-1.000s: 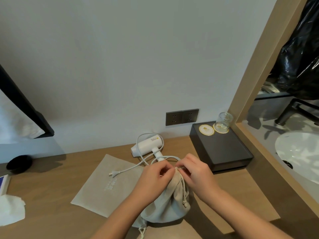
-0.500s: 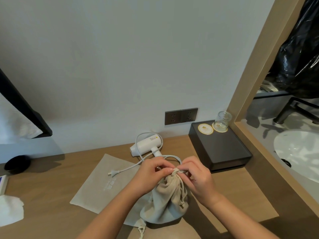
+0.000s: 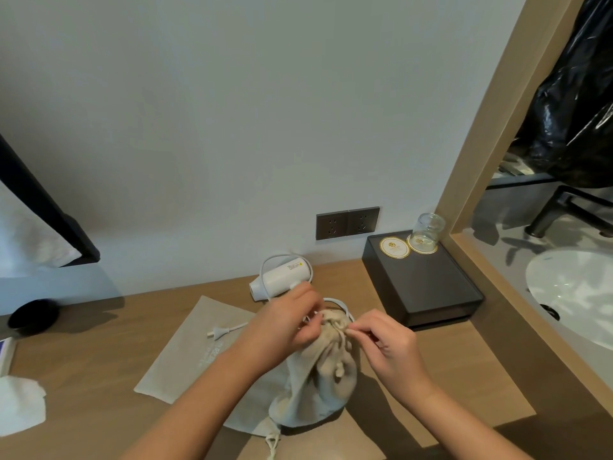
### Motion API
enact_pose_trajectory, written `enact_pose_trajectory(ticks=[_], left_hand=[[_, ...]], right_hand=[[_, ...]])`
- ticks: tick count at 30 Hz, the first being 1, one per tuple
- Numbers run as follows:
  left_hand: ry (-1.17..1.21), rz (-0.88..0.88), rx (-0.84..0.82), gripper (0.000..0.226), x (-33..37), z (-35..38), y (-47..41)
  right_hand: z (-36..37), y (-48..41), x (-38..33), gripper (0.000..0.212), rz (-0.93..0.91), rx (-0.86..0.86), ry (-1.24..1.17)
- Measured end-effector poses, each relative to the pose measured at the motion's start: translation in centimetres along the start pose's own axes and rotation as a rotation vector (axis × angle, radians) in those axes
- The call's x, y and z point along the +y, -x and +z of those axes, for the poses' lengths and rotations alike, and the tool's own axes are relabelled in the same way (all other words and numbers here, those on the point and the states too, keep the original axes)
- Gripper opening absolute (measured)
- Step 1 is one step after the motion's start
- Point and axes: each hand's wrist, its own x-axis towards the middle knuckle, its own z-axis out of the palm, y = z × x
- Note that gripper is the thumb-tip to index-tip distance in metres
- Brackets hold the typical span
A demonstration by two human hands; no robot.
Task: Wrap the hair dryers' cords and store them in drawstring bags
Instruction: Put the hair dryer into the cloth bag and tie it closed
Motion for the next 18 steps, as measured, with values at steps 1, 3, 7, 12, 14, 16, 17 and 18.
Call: enact_pose_trajectory(ticks=[1,3,7,12,14,16,17,18], left_hand=[[0.038,-0.026,-0.022,0.009,0.4,0.2,0.0],[0.133,-0.103,-0.014,0.005,0.7,0.9,0.1],[0.246,-0.187,0.020,0.016,0.3,1.6,0.8],[0.267,-0.227,0.038,0.019,0.5,1.8,0.9],[0.281,-0.251,0.025,0.014,0.3,1.9,1.0],[0.304,-0.265,0.001,0.011,0.3,1.9,1.0],[0.310,-0.265,-0.013,0.010,0.4,1.8,1.0],[0.314,-0.262,-0.030,0.009,0.5,1.8,1.0]], right_hand=[[0.0,-0.2,-0.2,0.014,0.031,0.022,-0.011],[0.0,-0.7,-0.6,0.016,0.074,0.056,-0.033],[-0.1,-0.4,-0.5,0.015,0.142,0.016,-0.071],[-0.2,-0.4,-0.3,0.010,-0.042,-0.028,-0.062],[-0.4,-0.7,-0.2,0.011,-0.095,-0.034,-0.024],[-0.5,-1.0,-0.1,0.013,-0.130,-0.050,0.018],[-0.5,-1.1,0.0,0.013,-0.154,-0.057,0.047],[-0.5,-1.3,0.0,0.013,-0.178,-0.065,0.078]])
